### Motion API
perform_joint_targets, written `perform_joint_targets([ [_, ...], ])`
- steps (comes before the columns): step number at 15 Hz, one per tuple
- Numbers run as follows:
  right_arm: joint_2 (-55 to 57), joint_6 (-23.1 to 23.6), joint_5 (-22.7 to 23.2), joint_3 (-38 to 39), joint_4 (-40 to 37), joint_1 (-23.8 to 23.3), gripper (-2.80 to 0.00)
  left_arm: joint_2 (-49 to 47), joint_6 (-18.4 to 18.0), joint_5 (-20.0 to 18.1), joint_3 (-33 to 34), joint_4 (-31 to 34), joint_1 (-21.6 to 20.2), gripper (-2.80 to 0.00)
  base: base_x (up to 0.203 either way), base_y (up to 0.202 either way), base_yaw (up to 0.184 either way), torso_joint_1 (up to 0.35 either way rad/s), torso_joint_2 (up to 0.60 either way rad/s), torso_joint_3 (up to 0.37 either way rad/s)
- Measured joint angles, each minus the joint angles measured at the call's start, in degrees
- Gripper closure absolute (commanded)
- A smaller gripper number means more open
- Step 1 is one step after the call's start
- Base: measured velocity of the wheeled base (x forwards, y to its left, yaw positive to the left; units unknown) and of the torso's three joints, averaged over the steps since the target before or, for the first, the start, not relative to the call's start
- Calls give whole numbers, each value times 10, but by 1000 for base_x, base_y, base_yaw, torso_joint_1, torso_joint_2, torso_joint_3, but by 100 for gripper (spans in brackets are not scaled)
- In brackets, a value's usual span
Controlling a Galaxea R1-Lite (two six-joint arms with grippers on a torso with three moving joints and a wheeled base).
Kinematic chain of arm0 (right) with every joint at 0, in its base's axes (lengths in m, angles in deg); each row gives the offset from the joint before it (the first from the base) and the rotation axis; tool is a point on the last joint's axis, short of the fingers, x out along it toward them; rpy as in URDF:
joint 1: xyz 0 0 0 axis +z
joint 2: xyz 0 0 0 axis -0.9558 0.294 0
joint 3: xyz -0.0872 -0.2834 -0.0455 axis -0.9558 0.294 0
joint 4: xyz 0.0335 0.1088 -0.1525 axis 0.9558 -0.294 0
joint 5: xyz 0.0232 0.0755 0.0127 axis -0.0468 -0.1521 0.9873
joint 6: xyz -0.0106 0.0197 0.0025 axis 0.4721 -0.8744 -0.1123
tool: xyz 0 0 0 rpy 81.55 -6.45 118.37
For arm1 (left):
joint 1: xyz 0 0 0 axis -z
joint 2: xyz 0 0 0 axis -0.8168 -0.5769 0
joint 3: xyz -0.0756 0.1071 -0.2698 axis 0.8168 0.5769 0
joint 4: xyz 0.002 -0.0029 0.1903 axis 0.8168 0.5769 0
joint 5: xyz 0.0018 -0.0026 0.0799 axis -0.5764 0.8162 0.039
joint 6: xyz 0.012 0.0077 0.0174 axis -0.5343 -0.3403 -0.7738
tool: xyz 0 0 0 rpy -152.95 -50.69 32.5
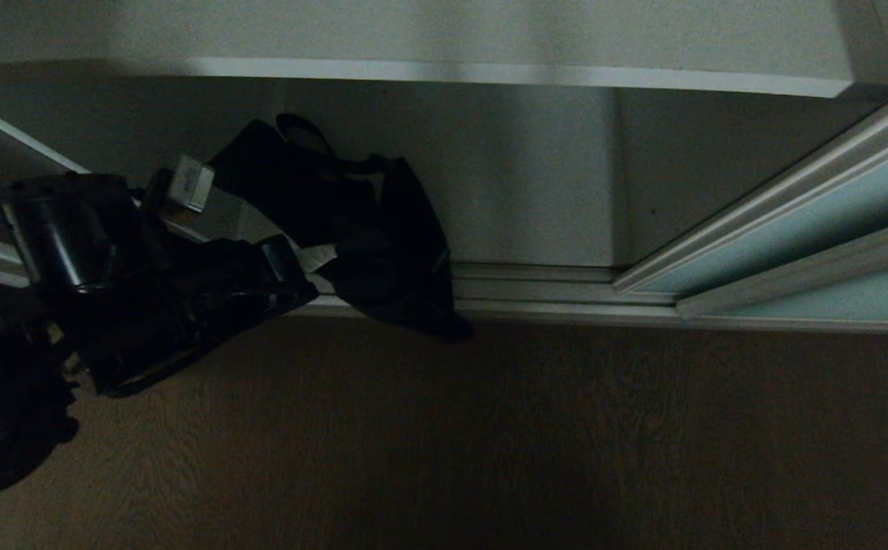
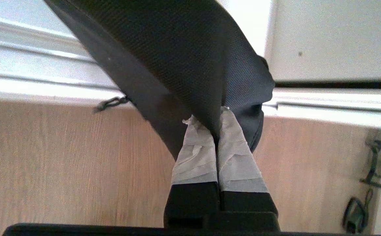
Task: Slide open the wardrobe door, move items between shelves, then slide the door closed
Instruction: Place the bag on the higher shelf
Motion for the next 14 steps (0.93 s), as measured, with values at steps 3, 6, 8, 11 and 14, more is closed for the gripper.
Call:
perform_joint_targets([
  [3,0,0,0,0,0,0,0,73,-13,30,3,80,16,0,0,0,0,0,0,0],
  [6,0,0,0,0,0,0,0,153,-34,39,0,166,23,0,0,0,0,0,0,0],
  [8,0,0,0,0,0,0,0,200,-47,42,-11,216,24,0,0,0,0,0,0,0],
  [11,0,0,0,0,0,0,0,259,-67,41,-60,293,25,0,0,0,0,0,0,0],
  [14,0,0,0,0,0,0,0,299,-95,38,-129,373,25,0,0,0,0,0,0,0],
])
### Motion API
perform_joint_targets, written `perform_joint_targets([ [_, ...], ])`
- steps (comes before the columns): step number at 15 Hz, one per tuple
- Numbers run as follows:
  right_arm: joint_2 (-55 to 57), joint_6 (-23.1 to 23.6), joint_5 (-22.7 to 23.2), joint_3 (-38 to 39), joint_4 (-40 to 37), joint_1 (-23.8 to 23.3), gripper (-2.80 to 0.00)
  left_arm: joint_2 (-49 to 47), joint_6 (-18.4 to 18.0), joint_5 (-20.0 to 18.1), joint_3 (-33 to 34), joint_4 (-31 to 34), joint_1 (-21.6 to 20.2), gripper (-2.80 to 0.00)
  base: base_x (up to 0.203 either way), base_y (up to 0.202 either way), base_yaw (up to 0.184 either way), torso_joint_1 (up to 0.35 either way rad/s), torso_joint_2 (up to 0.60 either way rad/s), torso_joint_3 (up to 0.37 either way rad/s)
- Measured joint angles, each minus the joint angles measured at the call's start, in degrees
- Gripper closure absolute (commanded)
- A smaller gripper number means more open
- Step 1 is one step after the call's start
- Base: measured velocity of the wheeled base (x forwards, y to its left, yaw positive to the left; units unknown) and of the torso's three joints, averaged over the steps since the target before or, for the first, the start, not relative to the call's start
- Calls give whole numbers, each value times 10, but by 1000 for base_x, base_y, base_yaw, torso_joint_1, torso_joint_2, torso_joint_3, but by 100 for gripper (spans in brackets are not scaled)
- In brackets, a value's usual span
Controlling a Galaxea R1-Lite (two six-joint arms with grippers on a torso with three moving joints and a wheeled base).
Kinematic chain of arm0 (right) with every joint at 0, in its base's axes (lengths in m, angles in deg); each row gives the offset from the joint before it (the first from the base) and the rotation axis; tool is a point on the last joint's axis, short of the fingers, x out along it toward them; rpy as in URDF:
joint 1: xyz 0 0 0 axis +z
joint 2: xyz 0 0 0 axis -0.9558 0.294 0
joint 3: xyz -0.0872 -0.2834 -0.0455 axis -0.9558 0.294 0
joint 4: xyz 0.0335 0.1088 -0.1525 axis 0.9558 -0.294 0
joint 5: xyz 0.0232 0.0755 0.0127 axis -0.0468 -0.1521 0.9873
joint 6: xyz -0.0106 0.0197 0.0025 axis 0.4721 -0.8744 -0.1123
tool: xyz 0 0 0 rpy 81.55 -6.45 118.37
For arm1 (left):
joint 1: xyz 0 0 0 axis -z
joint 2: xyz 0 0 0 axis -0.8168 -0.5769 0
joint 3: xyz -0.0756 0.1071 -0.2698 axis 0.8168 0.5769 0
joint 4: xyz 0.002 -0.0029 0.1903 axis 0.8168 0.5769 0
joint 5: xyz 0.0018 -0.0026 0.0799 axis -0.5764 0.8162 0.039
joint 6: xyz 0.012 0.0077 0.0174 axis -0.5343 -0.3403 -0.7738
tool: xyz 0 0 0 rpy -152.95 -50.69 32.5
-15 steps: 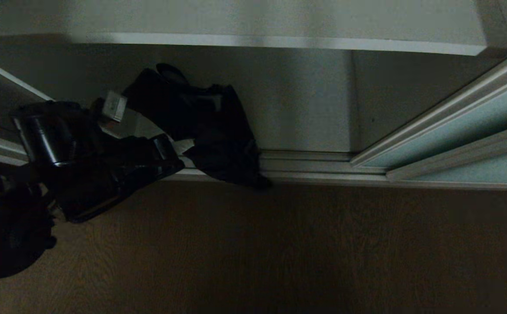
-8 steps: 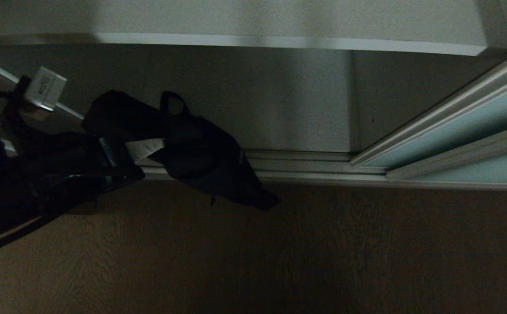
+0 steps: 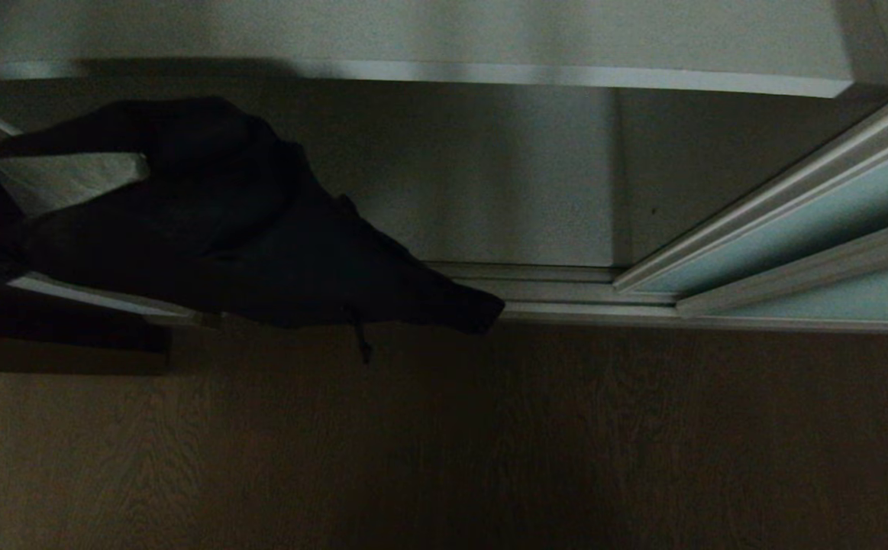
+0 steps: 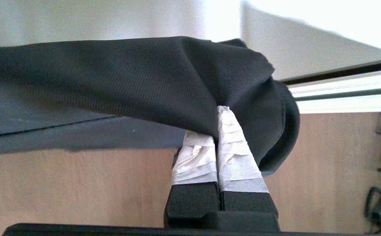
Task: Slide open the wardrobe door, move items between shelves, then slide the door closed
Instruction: Place the bag on the higher shelf
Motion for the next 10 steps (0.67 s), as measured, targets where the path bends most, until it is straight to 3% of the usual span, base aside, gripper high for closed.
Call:
perform_joint_targets([
  [5,0,0,0,0,0,0,0,31,-67,-3,-58,21,0,0,0,0,0,0,0,0],
  [8,0,0,0,0,0,0,0,34,-69,-11,-119,56,5,0,0,0,0,0,0,0],
  [10,0,0,0,0,0,0,0,34,-66,-42,-183,112,6,0,0,0,0,0,0,0],
])
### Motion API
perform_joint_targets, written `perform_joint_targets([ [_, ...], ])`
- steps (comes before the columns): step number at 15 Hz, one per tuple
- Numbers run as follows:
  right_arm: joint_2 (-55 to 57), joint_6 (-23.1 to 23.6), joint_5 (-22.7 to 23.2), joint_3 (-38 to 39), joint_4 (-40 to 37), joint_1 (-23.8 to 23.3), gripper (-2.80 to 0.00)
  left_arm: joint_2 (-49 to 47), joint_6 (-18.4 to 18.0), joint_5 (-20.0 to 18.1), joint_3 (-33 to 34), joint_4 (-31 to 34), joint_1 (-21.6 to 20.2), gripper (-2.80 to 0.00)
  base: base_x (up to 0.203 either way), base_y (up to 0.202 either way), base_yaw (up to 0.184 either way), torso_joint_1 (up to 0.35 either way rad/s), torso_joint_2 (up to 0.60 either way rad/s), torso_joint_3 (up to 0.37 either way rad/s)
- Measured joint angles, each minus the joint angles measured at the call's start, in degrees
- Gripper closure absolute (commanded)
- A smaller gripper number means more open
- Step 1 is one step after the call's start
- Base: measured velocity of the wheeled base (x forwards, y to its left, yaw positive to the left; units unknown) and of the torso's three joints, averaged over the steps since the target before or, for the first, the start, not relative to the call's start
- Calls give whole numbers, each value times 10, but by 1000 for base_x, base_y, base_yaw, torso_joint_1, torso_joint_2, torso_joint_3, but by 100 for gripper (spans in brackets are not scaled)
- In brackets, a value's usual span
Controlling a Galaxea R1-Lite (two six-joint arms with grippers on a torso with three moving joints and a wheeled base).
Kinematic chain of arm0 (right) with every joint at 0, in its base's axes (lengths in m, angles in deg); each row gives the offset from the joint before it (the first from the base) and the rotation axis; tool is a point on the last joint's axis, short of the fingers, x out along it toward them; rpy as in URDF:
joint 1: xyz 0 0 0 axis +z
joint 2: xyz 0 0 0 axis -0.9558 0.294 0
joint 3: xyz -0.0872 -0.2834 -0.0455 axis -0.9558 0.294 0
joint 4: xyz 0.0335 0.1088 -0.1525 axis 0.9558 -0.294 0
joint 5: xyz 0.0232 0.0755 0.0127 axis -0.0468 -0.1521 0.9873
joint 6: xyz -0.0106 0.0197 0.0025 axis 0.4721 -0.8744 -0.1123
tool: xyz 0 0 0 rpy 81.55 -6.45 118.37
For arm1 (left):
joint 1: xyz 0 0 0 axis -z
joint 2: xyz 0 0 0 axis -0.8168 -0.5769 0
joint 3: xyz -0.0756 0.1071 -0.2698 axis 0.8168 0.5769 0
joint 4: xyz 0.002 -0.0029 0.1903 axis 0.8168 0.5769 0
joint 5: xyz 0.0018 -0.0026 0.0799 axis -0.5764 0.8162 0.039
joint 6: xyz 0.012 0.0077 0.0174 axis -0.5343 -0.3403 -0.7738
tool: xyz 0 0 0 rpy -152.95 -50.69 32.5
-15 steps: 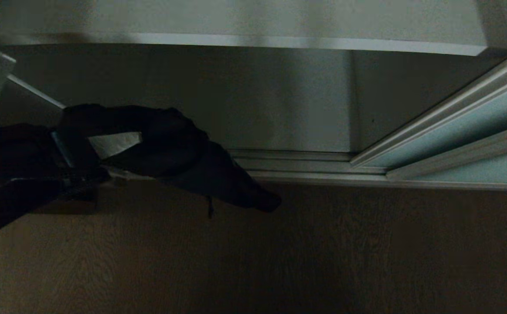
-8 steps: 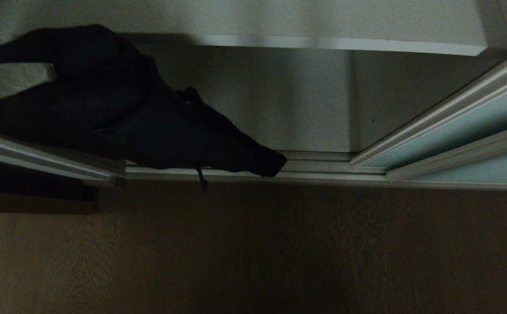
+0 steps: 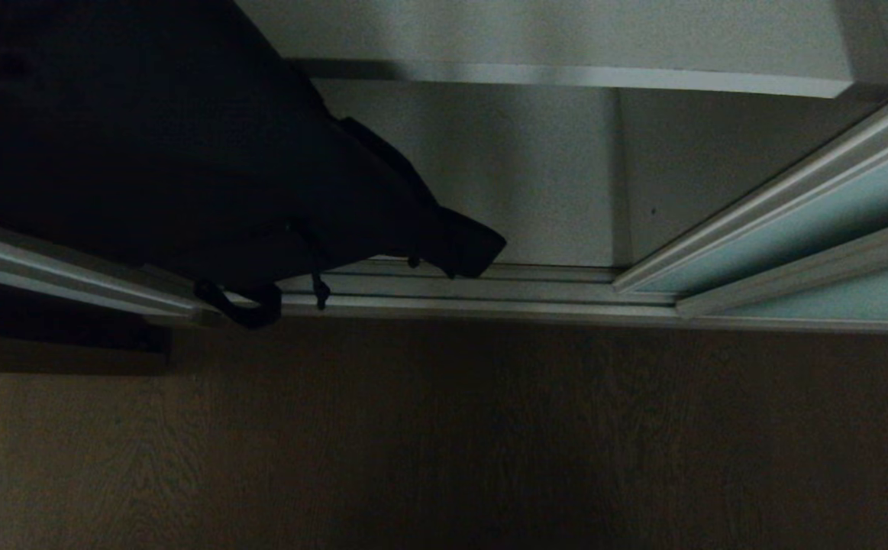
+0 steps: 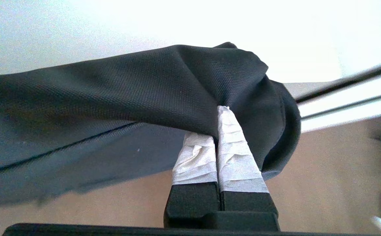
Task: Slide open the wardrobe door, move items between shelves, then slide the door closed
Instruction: Place the bag on the higher shelf
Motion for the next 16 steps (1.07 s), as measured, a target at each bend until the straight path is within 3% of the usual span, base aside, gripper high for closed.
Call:
perform_joint_targets([
  [4,0,0,0,0,0,0,0,1,-7,-58,-112,112,0,0,0,0,0,0,0,0],
  [8,0,0,0,0,0,0,0,-22,-21,-64,-164,109,0,0,0,0,0,0,0,0],
  [13,0,0,0,0,0,0,0,-99,-38,-74,-303,95,4,0,0,0,0,0,0,0],
  [16,0,0,0,0,0,0,0,-148,-90,-96,-346,56,23,0,0,0,0,0,0,0],
])
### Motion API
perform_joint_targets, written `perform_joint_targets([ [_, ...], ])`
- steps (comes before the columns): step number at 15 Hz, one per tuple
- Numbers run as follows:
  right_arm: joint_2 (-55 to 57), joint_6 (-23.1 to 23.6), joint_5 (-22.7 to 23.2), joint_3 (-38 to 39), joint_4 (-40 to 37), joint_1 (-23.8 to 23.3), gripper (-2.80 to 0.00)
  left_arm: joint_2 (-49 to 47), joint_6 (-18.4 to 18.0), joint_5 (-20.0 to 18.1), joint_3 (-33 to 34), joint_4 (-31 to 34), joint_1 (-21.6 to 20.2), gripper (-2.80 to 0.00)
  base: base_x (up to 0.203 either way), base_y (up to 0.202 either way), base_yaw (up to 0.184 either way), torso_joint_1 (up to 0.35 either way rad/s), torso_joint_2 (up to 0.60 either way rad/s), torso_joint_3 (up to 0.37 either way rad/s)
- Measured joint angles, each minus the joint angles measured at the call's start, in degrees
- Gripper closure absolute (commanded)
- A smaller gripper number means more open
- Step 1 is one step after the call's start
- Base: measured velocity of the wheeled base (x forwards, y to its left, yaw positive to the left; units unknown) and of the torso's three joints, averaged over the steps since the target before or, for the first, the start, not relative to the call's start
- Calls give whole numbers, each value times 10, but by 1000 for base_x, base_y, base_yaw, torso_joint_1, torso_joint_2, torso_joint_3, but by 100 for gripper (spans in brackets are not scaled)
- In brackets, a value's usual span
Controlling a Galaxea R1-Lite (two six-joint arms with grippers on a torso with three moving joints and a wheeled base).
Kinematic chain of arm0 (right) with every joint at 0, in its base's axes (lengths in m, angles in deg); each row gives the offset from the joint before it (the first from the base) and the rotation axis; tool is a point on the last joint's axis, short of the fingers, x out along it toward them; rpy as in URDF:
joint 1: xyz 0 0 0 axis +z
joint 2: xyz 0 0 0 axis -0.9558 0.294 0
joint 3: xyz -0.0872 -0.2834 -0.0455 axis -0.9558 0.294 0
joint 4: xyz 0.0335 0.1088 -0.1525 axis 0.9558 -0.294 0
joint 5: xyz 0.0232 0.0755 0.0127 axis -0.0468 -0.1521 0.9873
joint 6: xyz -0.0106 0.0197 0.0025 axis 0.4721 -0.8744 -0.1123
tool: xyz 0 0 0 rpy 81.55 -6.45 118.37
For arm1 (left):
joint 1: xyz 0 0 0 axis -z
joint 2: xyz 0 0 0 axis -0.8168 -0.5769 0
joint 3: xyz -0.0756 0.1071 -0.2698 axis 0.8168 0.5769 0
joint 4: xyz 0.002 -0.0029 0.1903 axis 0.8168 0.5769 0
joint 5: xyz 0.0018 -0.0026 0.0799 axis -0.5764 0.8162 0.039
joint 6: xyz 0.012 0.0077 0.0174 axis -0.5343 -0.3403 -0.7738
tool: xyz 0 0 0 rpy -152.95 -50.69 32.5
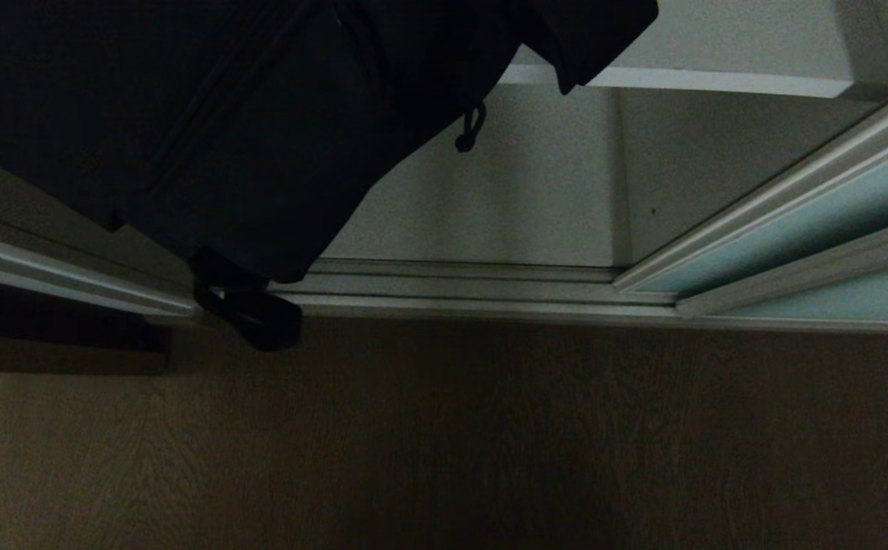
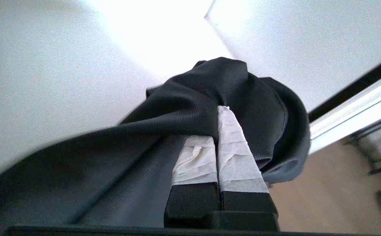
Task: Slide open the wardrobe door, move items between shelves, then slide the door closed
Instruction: Place the bag on the higher shelf
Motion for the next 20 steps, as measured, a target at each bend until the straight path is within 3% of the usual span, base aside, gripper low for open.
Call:
perform_joint_targets([
  [2,0,0,0,0,0,0,0,-22,-23,-2,-5,-42,8,0,0,0,0,0,0,0],
  [10,0,0,0,0,0,0,0,-107,-25,4,-8,-297,18,0,0,0,0,0,0,0],
  [14,0,0,0,0,0,0,0,-175,-22,56,-8,-421,18,0,0,0,0,0,0,0],
  [16,0,0,0,0,0,0,0,-202,-3,86,-9,-444,18,0,0,0,0,0,0,0],
  [18,0,0,0,0,0,0,0,-212,0,91,-10,-438,17,0,0,0,0,0,0,0],
  [20,0,0,0,0,0,0,0,-215,-2,124,-10,-426,17,0,0,0,0,0,0,0],
])
